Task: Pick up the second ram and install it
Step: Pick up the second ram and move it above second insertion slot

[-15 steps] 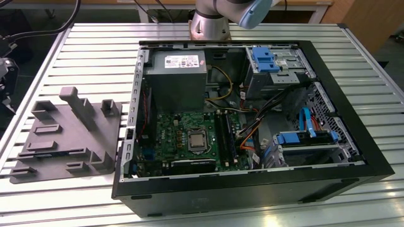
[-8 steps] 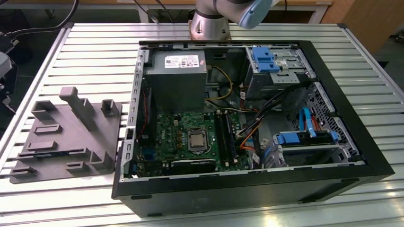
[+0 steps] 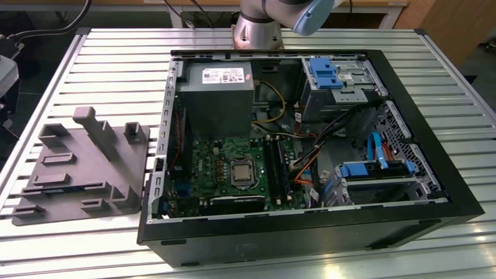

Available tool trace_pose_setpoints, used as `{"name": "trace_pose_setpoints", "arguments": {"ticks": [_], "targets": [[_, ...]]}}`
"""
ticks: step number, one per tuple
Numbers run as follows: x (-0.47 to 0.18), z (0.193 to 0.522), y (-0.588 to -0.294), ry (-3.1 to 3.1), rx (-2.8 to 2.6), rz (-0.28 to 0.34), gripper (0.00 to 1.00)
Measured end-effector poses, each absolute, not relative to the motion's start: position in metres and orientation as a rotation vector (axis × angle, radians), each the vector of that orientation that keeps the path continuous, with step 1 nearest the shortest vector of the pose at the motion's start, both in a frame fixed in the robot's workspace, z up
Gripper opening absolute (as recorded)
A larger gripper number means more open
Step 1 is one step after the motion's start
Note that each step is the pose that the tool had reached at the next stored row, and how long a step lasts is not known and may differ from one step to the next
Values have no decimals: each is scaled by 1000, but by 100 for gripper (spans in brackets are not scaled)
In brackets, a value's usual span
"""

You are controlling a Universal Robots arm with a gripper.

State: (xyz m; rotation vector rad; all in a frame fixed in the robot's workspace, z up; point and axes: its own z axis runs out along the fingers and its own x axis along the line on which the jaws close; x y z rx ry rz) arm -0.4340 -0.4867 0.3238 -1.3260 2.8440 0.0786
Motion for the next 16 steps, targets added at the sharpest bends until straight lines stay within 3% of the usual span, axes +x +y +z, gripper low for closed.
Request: {"name": "trace_pose_setpoints", "arguments": {"ticks": [16], "targets": [[-434, 324, -487, 2678, -1647, 79, 11]]}}
